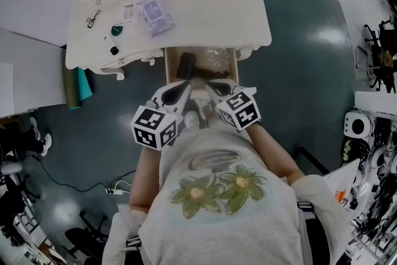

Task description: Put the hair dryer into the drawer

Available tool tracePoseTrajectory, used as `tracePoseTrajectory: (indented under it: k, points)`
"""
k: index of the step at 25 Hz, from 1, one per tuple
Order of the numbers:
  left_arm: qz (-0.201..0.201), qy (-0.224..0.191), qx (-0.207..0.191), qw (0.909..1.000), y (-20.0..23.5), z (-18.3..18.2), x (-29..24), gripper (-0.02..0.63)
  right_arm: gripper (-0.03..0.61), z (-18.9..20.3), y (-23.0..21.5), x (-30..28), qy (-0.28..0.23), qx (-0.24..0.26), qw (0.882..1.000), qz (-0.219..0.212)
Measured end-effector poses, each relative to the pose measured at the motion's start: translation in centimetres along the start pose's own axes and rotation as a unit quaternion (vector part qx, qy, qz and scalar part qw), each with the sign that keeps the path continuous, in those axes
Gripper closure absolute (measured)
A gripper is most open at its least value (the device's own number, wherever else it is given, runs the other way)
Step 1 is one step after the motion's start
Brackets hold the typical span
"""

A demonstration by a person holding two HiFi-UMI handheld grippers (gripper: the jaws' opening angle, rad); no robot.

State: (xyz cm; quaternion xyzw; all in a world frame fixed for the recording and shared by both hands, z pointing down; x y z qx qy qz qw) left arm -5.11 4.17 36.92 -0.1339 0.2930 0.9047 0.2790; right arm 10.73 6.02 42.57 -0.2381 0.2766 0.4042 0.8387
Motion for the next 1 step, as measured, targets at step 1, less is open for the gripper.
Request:
tracePoseTrajectory:
  k: [1]
  points:
    - [0.000, 0.001, 0.000, 1.0000, -0.01, 0.10, 0.04, 0.604, 0.557, 0.04, 0.02, 0.05, -0.001, -0.001, 1.000, 0.001]
Point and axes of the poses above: the fingertips, and each gripper's own axes: x backward along the fingers, y to its left, z out of its underside, the point moved 8 cm from there along x, backward along the fingers, and after that the axes turned 2 degrees about x, right-handed, at the moved point
